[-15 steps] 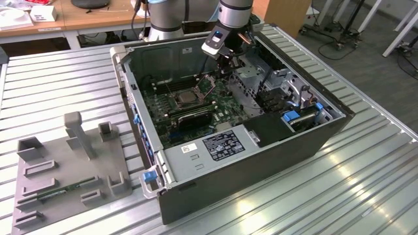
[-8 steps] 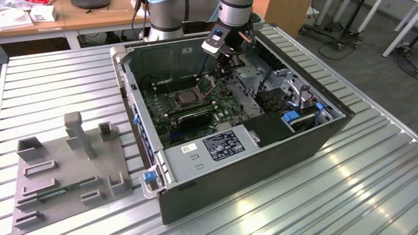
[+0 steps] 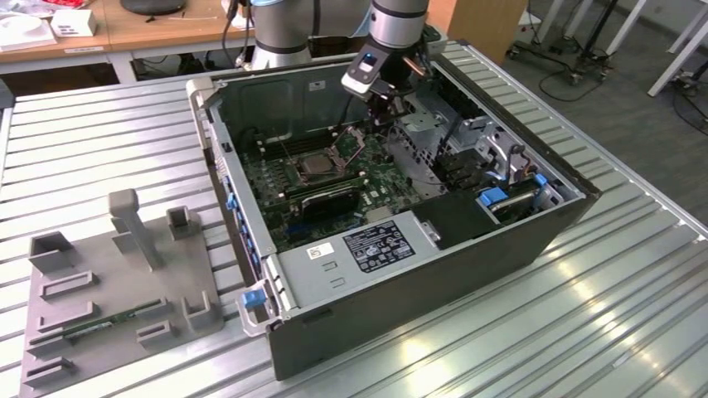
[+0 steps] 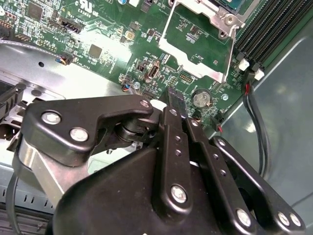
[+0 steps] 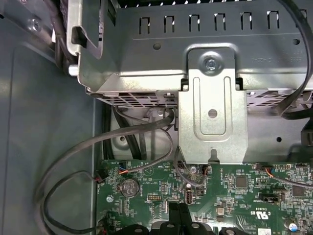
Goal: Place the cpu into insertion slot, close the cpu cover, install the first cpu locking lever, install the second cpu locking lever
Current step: 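Close the cpu cover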
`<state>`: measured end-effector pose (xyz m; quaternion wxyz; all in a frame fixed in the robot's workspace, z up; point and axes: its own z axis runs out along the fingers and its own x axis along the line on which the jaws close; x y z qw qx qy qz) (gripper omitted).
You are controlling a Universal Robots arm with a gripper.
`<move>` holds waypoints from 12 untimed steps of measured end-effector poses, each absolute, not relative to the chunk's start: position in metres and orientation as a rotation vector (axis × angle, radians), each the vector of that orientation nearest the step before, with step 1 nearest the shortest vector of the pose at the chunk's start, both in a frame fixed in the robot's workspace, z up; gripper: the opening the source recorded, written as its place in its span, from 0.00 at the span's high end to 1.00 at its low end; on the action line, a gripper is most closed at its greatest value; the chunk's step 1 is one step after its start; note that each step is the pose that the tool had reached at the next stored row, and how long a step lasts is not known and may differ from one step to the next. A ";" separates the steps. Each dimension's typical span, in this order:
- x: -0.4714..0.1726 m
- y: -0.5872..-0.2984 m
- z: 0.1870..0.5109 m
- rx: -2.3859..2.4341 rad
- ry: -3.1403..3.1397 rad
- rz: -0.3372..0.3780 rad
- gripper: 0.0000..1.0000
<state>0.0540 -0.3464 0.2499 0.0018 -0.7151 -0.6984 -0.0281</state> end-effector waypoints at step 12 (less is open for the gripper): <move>0.053 -0.346 0.245 -2.244 -2.192 -0.088 0.89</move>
